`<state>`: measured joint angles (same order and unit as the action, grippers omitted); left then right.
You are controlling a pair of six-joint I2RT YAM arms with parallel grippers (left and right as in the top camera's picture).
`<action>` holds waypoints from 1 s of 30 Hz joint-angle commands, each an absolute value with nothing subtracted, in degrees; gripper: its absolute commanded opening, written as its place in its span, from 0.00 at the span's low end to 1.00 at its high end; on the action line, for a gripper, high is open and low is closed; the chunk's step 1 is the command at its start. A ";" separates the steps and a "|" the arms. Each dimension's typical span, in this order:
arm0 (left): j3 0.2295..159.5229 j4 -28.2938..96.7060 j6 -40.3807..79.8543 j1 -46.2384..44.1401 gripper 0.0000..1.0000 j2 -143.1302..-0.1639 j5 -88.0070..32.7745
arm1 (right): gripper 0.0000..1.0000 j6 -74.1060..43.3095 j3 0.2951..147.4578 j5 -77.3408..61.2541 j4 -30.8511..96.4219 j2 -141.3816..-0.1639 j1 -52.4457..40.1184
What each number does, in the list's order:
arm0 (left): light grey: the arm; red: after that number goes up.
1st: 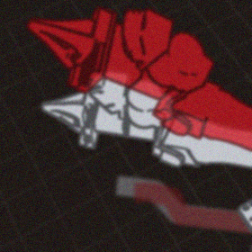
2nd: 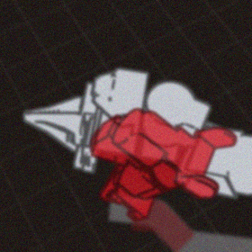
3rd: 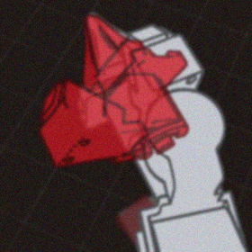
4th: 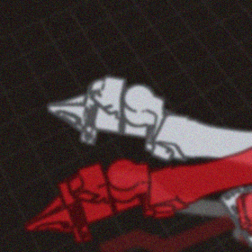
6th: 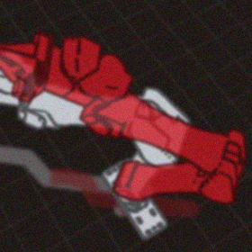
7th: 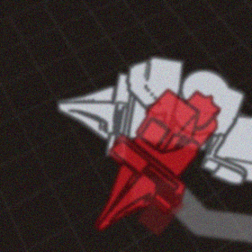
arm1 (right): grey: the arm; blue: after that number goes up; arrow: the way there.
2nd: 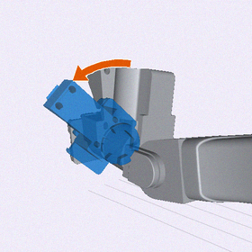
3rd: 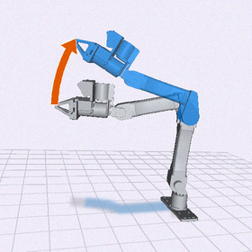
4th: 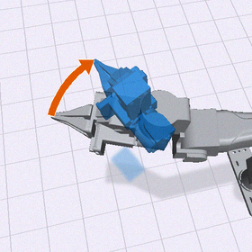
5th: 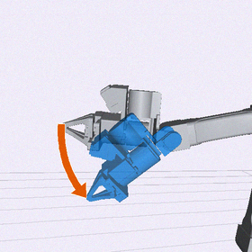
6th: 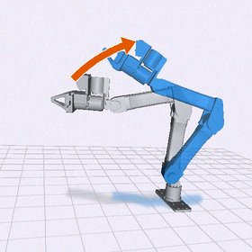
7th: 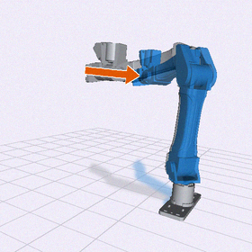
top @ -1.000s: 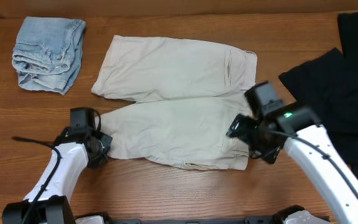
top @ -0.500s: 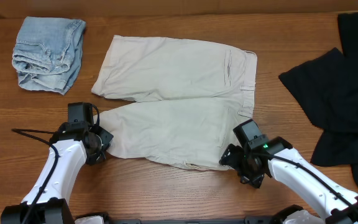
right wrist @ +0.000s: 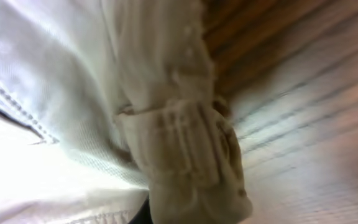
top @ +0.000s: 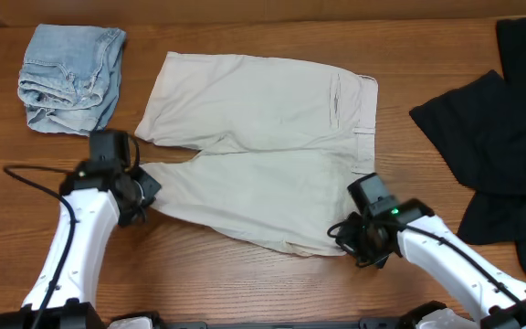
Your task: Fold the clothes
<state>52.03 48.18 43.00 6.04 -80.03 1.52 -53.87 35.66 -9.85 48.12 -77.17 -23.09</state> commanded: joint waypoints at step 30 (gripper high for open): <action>86.61 73.52 31.46 4.69 0.04 -73.67 10.50 | 0.04 -29.54 80.47 -6.02 93.10 -70.87 -5.43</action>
